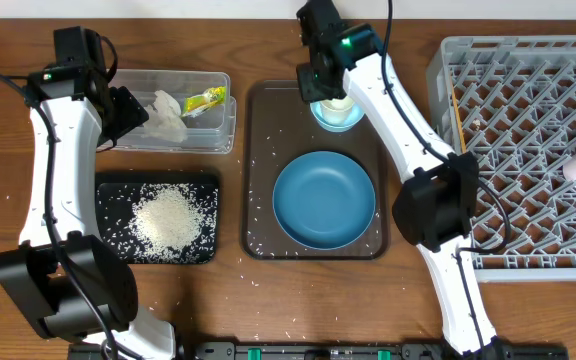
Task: Sort waste into correct bins and load items into the dishwasher rack
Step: 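Lower the right gripper and grasp the white cup inside, then lift the white cup and carry it to the dish rack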
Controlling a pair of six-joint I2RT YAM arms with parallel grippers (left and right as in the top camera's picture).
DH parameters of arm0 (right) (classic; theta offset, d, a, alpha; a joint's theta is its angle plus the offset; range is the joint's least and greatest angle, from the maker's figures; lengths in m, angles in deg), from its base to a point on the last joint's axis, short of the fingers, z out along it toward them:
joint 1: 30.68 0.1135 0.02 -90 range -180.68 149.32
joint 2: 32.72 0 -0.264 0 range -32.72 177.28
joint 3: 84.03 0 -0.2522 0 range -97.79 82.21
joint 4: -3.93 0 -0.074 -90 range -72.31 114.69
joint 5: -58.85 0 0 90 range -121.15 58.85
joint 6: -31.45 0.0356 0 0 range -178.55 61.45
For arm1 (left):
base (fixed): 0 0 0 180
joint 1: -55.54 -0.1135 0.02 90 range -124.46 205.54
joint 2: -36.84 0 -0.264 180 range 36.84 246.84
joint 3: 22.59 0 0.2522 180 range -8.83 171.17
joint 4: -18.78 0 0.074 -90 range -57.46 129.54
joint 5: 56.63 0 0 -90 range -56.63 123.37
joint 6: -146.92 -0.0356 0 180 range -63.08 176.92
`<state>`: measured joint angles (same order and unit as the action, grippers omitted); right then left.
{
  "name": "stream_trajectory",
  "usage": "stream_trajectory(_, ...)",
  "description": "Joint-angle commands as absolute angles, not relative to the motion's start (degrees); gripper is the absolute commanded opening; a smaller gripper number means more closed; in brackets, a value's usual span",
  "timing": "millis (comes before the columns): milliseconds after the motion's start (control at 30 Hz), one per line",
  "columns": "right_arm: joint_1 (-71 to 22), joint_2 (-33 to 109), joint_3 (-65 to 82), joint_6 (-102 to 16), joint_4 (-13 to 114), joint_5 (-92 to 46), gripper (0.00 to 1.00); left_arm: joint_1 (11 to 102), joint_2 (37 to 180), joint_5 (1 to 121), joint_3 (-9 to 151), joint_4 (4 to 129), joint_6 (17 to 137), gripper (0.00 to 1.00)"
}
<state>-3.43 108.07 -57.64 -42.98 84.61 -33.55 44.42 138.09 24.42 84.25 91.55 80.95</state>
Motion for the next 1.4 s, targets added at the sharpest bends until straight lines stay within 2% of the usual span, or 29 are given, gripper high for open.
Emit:
stream_trajectory(0,-2.73,109.80,-58.56,-40.55,85.28,-34.35,0.39,44.25,136.83,24.35,84.00,91.87,81.46,0.92)
stream_trajectory(433,-2.14,110.83,-58.19,-40.59,85.79,-35.69,0.39,44.25,136.83,24.35,84.00,91.87,81.46,0.91)
stream_trajectory(967,-1.68,110.83,-56.11,-40.57,86.22,-39.32,0.29,44.25,136.83,24.35,84.00,91.87,81.46,0.92)
stream_trajectory(1167,-1.66,110.83,-56.11,-40.57,86.53,-39.29,0.15,44.25,136.83,24.35,84.00,91.87,81.46,0.92)
stream_trajectory(1267,-1.44,110.80,-56.15,-40.57,86.49,-39.27,0.13,44.25,136.83,24.35,84.00,91.87,81.46,0.92)
stream_trajectory(1367,-1.36,110.59,-56.22,-40.57,86.77,-38.55,0.03,44.25,136.83,24.35,84.00,91.85,81.46,0.92)
